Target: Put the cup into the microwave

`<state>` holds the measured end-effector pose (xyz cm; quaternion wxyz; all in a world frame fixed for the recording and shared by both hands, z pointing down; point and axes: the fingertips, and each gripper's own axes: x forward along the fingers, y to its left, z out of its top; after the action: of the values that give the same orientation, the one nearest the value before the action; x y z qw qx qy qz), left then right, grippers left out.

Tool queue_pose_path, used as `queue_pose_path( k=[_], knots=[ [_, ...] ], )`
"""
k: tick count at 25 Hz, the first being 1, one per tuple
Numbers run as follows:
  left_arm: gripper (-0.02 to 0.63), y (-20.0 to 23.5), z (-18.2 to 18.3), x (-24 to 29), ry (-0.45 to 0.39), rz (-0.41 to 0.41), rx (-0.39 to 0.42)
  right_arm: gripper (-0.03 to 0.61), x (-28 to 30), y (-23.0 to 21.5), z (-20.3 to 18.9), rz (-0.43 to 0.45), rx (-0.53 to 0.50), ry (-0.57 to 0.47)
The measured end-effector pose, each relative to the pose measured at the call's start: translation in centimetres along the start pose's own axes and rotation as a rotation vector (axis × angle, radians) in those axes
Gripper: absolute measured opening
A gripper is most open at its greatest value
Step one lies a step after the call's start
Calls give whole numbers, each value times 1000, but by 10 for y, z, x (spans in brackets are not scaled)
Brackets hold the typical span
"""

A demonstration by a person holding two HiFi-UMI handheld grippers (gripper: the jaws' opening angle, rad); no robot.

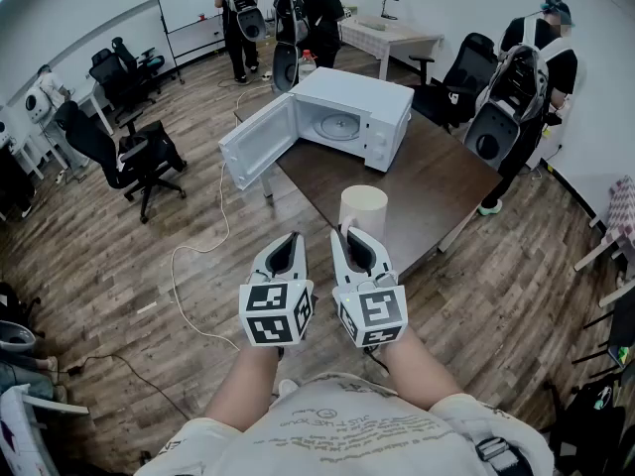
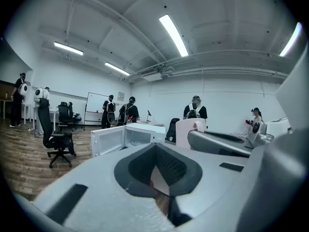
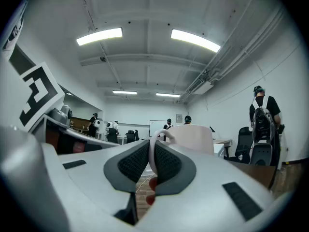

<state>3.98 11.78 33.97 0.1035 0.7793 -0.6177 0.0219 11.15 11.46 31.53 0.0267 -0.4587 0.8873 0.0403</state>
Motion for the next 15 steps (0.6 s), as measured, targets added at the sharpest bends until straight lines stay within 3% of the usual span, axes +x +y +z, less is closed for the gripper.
queue_pose_path(
  k=[15],
  knots=[
    [9,58,3,-23,-13,-44,4,35,25,53,1,-65,-7,-17]
  ],
)
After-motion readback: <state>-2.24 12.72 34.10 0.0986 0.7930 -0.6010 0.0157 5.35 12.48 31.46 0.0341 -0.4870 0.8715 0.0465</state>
